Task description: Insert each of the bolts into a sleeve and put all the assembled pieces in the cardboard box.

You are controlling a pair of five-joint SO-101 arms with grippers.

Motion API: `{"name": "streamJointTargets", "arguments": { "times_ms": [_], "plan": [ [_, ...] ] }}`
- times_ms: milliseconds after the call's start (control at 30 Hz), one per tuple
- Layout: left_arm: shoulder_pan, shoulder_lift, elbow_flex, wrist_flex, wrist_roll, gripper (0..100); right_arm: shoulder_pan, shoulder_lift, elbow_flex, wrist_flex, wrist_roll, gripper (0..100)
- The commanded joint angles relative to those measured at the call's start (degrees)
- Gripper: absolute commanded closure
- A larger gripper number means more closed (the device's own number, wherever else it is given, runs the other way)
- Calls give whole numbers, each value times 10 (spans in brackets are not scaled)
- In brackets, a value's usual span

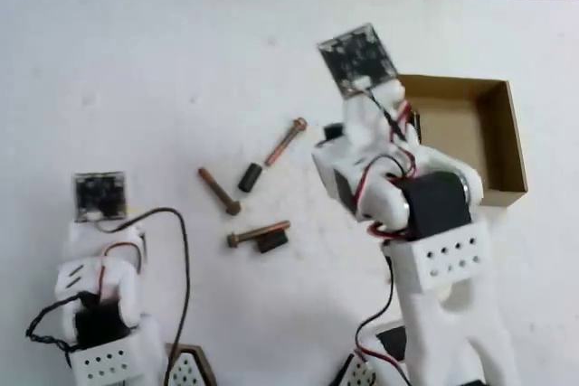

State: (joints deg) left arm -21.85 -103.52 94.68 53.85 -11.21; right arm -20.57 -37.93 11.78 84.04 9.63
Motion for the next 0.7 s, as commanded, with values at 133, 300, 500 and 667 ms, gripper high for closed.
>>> {"name": "streamJointTargets", "arguments": {
  "times_ms": [133, 300, 500, 667],
  "plan": [
    [57, -7, 4, -11, -48, 970, 30, -115, 134, -87, -4, 978],
    [57, -7, 4, -11, -49, 970, 31, -196, 209, -124, -3, 981],
    [74, -7, 8, -7, -51, 970, 31, -276, 295, -159, -3, 981],
    [95, -7, 14, -3, -98, 970, 29, -321, 388, -227, -3, 981]
  ]
}}
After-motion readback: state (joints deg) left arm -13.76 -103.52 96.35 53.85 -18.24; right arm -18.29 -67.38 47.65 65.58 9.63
